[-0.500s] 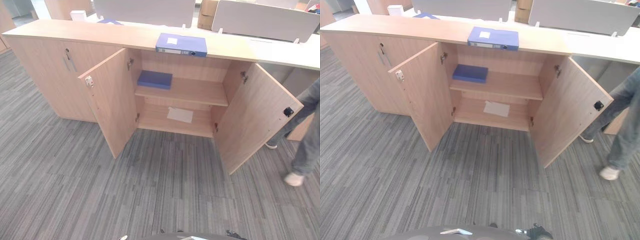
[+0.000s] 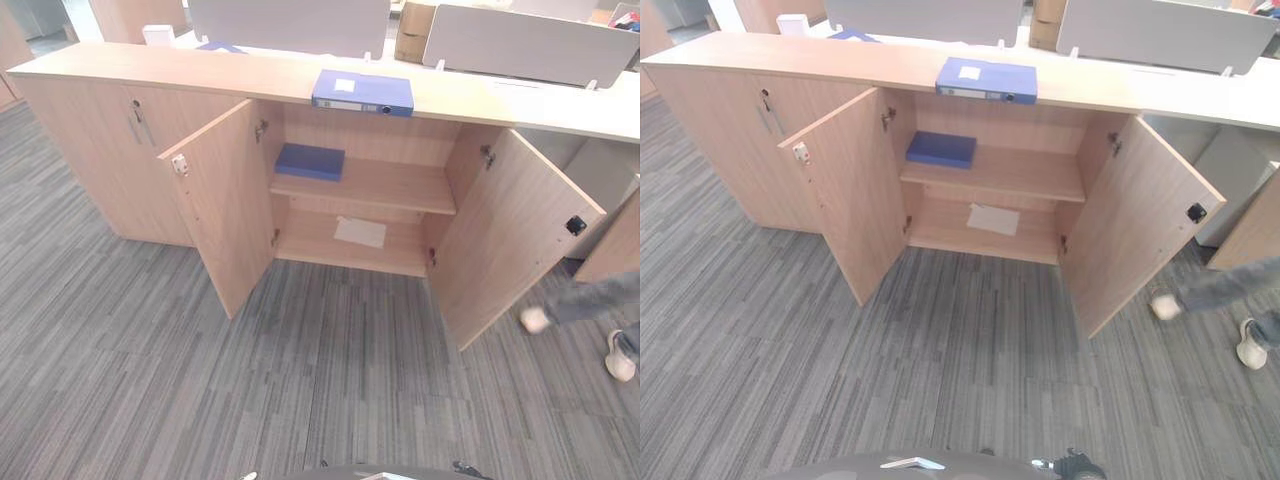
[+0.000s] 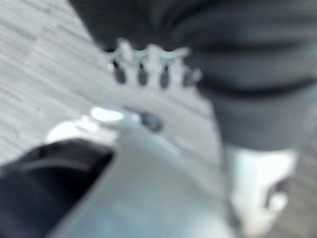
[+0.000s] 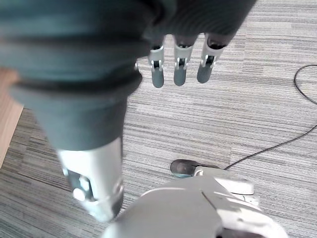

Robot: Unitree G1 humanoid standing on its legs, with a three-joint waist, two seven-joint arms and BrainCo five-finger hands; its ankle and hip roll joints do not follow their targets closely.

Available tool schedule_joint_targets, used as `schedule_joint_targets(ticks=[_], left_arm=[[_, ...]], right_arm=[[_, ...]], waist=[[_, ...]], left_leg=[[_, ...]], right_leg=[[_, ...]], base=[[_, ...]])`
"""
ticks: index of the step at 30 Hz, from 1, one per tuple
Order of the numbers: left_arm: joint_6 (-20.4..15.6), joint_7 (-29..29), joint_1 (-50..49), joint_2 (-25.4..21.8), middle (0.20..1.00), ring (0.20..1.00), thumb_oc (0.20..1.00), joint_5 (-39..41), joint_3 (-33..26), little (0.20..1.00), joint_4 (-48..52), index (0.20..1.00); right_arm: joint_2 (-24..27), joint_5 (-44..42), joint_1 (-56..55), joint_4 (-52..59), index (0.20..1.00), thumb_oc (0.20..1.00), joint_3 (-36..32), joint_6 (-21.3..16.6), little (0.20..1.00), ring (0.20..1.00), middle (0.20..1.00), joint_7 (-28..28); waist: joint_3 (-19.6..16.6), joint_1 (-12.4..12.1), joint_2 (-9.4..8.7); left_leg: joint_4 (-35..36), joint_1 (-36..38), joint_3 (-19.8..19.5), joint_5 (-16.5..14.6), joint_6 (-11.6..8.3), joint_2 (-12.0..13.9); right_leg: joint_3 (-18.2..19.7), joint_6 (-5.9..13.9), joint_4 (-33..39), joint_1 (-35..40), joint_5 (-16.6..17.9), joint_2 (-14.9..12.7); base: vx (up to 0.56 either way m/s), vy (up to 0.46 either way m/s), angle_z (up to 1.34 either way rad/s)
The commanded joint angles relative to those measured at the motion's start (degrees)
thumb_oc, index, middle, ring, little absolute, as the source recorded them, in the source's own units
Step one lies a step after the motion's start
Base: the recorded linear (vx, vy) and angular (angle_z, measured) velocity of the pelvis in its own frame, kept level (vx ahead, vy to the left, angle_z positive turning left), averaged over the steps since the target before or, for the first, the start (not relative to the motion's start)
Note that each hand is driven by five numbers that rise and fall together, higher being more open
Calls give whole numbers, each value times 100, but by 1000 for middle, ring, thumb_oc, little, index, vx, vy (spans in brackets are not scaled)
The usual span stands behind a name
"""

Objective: Put the empty folder in the office cabinet

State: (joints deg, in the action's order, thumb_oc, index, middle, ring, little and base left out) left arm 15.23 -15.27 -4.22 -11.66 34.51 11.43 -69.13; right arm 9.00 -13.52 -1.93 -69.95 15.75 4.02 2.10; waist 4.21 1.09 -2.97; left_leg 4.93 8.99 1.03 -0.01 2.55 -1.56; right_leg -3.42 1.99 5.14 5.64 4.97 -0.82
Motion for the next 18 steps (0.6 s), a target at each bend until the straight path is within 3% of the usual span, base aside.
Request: schedule_joint_targets(ticks=[1,18], left_arm=[[52,21,296,263,1000,1000,1000,-216,230,1000,-358,1000],[63,81,329,256,1000,1000,1000,-139,224,1000,-357,1000]], right_arm=[[265,-14,325,-281,1000,1000,-62,-23,1000,1000,1000,14],[281,16,364,-282,1000,1000,-17,30,1000,1000,1000,33]], waist=[[-4,13,269],[5,2,286]], left_leg=[[7,-133,673,-515,-30,-134],[7,-136,654,-513,-21,-144]], right_leg=[[-388,177,-14,165,-632,156],[-397,159,-14,167,-645,157]], base=[[0,0,0],[0,0,0]])
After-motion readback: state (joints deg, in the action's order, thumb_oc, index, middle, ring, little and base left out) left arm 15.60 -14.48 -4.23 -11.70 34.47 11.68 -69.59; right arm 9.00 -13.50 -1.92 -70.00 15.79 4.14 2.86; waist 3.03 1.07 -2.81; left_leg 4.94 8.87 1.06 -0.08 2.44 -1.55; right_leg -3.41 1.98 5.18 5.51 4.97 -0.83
